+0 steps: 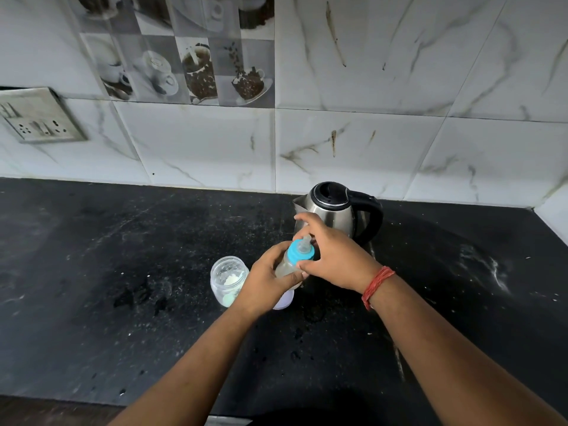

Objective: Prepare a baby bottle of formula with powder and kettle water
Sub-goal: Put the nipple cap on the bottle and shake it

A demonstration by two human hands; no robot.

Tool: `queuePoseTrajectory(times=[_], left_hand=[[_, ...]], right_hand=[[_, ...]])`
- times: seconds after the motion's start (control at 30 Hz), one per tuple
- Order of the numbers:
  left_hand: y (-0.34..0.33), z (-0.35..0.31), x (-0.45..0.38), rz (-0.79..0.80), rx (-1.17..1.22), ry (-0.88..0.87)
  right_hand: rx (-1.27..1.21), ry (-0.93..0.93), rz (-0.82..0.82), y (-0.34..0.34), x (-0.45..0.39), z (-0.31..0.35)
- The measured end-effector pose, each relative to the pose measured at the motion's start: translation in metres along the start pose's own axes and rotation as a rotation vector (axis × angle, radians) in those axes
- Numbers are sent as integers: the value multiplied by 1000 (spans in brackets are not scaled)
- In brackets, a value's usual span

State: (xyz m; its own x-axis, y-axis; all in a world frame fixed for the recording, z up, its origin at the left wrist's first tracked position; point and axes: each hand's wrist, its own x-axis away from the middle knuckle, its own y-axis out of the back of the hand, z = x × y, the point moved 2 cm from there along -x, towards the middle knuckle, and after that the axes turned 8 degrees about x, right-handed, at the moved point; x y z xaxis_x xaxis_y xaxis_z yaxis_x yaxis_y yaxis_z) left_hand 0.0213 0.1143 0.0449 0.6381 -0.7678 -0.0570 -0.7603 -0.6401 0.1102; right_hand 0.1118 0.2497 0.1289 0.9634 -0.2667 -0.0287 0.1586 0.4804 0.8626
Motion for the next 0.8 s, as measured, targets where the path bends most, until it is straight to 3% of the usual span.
queuePoseTrajectory(times=[0.17,0.27,0.37,0.57,0.8], left_hand=[[-2,-8,-3,-18,34,-17],[-6,-14,-5,-2,27,-37],[-8,-19,-7,17,25,-46],[-9,-24,-12,24,20,-56],[-7,-24,-14,49,15,-44]], right_hand=[[-45,-99,-180,-6,6,-2],[77,-152,-292,-8,11,2],[152,-166,-288,-2,13,1],[-265,-80,-177,6,17,-11],[-210,-18,-145,9,13,-13]])
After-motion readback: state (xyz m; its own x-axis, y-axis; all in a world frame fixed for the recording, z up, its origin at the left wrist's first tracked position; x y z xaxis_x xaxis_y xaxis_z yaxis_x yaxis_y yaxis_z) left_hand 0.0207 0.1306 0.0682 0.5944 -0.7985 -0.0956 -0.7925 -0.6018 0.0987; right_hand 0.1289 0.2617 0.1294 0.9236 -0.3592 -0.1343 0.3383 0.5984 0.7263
